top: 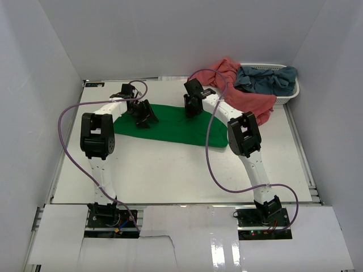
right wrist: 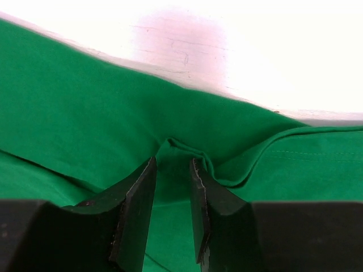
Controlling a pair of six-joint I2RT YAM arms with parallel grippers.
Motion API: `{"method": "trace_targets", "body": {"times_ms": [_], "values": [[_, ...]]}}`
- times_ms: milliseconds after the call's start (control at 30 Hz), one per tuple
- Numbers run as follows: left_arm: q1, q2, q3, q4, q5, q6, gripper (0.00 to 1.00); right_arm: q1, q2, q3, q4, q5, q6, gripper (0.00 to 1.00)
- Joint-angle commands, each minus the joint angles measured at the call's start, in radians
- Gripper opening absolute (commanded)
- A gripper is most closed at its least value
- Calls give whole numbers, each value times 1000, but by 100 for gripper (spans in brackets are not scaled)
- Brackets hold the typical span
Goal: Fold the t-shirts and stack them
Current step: Fold the other side of the tshirt into a rectangle
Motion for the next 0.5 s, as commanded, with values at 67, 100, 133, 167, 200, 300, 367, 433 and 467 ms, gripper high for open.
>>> {"method": "trace_targets", "body": {"times_ms": [67,100,133,167,200,300,367,433,467], "values": [[-3,-32,24,-5,3,11,68,-6,10,8,27,-14,1,35],[-2,-32,22,-5,3,10,68,-5,10,5,25,-16,0,34],[-3,-32,22,-5,3,10,68,-6,10,4,27,-18,-3,29],[-3,-30,22,-6,5,10,68,-6,12,6,28,-22,-6,26],[-3,-32,21,-5,5,10,68,-8,12,8,28,-24,-6,24],[-3,-35,18,-5,1,10,68,-8,-3,-6,45,-25,-12,22],[-3,-33,16,-5,1,10,68,-8,-26,-34,79,-22,-15,21],[-3,-33,16,-3,3,10,69,-8,-31,-28,81,-13,-22,21],[-3,-33,16,-3,5,7,68,-8,-36,-20,82,-14,-28,20]]}}
